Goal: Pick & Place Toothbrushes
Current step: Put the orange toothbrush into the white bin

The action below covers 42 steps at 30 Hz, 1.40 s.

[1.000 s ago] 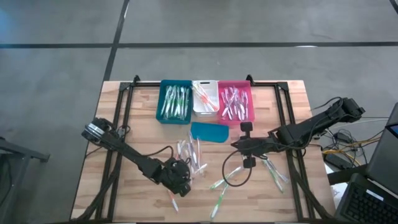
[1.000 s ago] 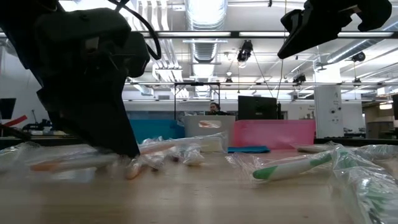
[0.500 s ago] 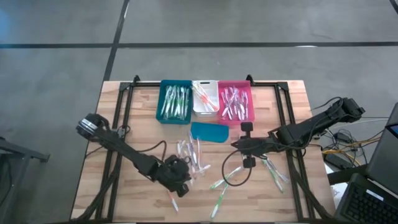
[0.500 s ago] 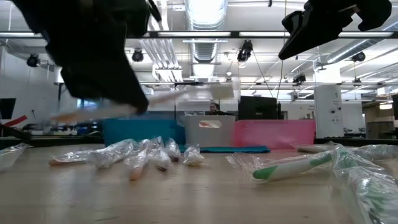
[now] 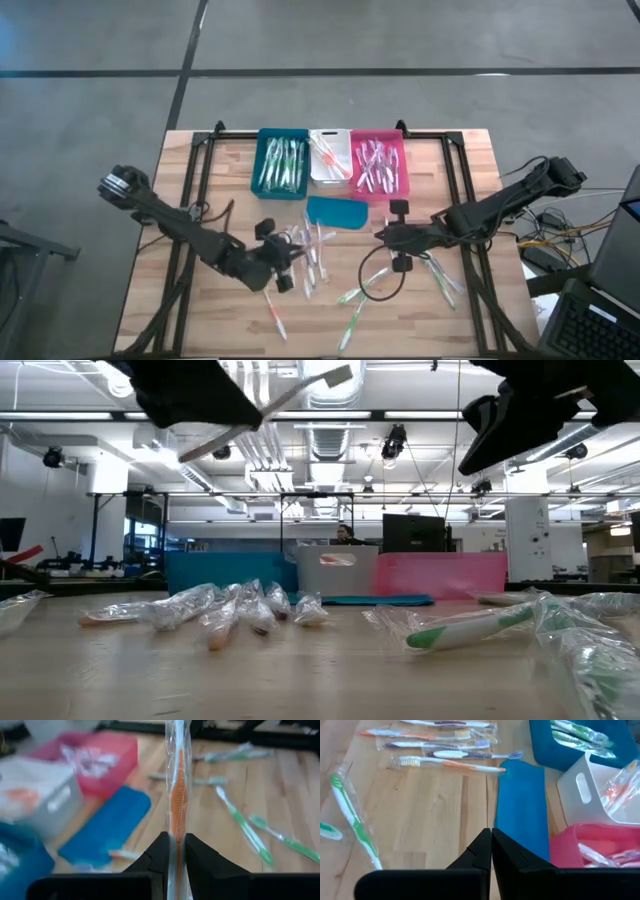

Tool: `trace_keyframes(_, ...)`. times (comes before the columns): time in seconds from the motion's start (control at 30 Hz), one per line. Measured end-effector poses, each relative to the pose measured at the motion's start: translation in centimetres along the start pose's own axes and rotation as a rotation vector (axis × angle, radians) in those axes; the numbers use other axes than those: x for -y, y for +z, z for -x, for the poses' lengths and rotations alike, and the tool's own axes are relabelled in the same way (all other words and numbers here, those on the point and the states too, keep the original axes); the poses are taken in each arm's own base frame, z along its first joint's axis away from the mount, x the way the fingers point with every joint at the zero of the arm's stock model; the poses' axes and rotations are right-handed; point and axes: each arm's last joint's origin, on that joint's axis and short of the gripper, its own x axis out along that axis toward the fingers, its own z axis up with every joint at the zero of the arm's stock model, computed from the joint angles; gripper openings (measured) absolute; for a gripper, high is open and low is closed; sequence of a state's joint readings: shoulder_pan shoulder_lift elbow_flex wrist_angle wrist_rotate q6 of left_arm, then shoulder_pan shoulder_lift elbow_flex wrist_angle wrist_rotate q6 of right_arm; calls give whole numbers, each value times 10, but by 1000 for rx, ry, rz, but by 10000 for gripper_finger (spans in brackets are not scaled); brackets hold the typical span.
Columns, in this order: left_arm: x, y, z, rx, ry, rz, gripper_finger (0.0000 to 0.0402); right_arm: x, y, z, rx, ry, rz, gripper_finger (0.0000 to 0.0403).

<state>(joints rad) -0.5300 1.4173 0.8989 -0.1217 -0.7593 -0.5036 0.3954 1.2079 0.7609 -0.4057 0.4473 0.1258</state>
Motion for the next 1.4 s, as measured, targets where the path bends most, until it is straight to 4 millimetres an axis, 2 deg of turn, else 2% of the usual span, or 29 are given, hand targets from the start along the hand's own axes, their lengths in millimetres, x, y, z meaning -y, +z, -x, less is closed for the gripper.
trace_keyframes(0.23, -20, 11, -9, 185, -201, -84, 44, -5, -15, -14, 91, 8, 30, 8)
trace_keyframes(0.37, -38, 15, -18, 330, -326, -121, 44, -6, -20, -19, 153, 13, 6, 8)
trace_keyframes(0.63, -87, 20, -36, 533, -478, -116, 45, -3, -9, -20, 380, 15, -97, 8)
trace_keyframes(0.8, -99, 22, -38, 589, -544, -184, 45, 7, -1, -20, 482, -9, -193, 14)
trace_keyframes(1.0, -96, 22, -37, 619, -555, -260, 45, 13, 2, -34, 517, -28, -246, 61)
trace_keyframes(1.4, -93, 22, -35, 638, -597, -264, 45, -2, 22, -73, 728, -84, -112, 189)
